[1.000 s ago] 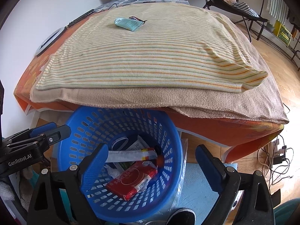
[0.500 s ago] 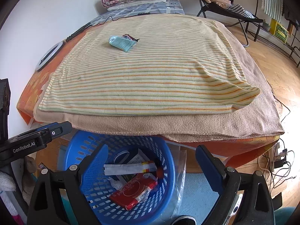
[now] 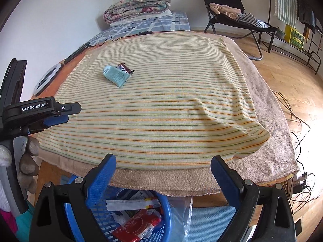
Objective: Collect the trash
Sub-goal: 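Move both tools back over the bed toward the blue bottle, then grasp the blue bottle by its neck with the left tool and lift it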
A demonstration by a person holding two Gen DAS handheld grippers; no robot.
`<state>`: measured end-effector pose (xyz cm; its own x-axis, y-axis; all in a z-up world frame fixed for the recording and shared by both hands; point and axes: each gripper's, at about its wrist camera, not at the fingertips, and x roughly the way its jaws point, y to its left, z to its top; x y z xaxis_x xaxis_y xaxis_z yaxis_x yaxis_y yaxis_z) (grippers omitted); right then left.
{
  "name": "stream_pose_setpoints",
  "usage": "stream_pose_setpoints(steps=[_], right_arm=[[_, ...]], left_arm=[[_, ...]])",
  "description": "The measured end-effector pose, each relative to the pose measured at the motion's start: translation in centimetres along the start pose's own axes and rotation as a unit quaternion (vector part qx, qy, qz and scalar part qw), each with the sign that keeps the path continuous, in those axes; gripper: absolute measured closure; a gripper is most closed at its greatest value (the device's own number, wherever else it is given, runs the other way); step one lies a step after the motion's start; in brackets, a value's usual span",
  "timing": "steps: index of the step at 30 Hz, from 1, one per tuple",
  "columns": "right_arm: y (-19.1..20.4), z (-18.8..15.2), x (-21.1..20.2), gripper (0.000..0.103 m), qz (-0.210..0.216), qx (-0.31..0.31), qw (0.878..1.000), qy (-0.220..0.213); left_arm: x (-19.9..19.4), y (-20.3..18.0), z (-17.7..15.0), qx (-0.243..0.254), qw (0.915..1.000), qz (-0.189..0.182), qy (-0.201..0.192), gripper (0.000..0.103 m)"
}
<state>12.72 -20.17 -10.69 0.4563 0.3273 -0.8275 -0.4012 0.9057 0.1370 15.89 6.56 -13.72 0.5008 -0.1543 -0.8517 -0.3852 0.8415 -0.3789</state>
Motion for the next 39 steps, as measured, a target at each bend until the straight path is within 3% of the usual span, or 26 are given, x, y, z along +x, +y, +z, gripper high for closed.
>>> stream_pose_setpoints(steps=[14,21,24,26,34,39], right_arm=[[-0.4,5.0,1.7,0.004,0.013,-0.007,1.000,-0.023],[-1.0,6.2,2.8,0.004,0.014,0.002,1.000,-0.016],[-1.3,6.7,3.1,0.004,0.018,0.011,1.000,-0.012],[-1.5,7.0,3.2,0.004,0.015,0.012,1.000,-0.016],[-1.5,9.2,3.8,0.004,0.024,0.005,0.999,-0.031],[-0.5,10.6,5.2,0.004,0.039,-0.017,0.999,-0.023]], left_arm=[[5.9,-3.6,7.7,0.000,0.9990,0.040,-0.021,0.041],[7.7,-4.8,8.4,0.031,0.9955,0.080,-0.039,0.041],[7.9,-4.7,8.2,0.049,0.9946,0.080,-0.044,0.042],[7.7,-4.3,8.0,0.056,0.9939,0.082,-0.046,0.055],[6.3,-1.8,7.3,0.082,0.9935,0.065,-0.046,0.087],[5.5,-0.5,7.5,0.080,0.9935,0.065,-0.047,0.097]])
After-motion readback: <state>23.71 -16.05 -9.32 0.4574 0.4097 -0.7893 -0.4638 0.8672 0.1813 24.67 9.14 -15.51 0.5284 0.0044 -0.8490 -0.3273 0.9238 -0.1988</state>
